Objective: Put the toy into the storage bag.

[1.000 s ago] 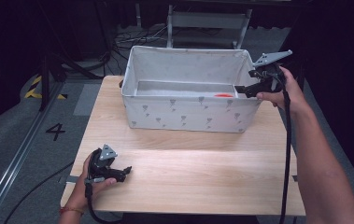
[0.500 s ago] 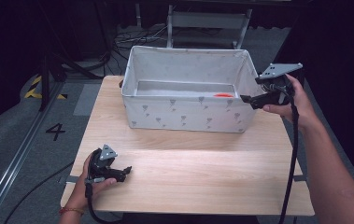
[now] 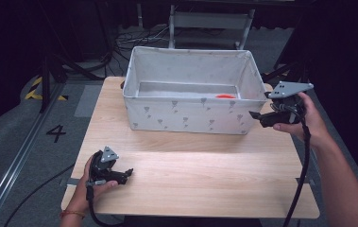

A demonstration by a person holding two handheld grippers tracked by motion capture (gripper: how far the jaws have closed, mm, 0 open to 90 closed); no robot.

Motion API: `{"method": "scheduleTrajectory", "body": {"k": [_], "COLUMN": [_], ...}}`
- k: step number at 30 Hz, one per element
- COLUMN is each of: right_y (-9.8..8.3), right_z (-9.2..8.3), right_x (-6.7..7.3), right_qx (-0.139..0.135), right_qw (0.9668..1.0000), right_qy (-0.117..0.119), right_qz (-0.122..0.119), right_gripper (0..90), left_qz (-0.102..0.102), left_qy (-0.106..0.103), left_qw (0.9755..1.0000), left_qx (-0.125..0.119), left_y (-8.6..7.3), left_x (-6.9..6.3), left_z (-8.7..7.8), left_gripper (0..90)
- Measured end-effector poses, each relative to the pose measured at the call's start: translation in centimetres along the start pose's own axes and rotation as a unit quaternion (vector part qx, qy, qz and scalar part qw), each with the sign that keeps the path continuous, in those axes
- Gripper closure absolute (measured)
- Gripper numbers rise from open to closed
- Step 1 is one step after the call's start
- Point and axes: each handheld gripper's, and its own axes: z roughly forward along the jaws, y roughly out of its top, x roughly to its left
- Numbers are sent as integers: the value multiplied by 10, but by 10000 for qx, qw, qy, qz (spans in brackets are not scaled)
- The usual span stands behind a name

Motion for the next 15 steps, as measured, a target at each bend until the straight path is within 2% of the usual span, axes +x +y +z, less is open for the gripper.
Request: {"method": "scheduleTrajectory", "body": {"k": [2, 8, 13, 15], "right_y": [-6, -27, -44, -51], "right_z": [-2, -3, 1, 4], "right_x": [3, 10, 12, 13], "right_qx": [46, 130, 213, 136], "right_qw": [10000, 9999, 9997, 9999], "right_qy": [-2, 36, 71, 63], "right_qz": [-78, -85, -39, 9], "right_gripper": [191, 190, 193, 205], "left_qz": [-1, -9, -12, -14], "left_qy": [1, 1, 4, 5], "left_qw": [10000, 10000, 10000, 10000], "left_qx": [-1, -7, -5, -6], "left_y": [0, 0, 0, 0], "left_x": [0, 0, 0, 0], "left_z": [0, 0, 0, 0], "left_gripper": [66, 66, 65, 65]}}
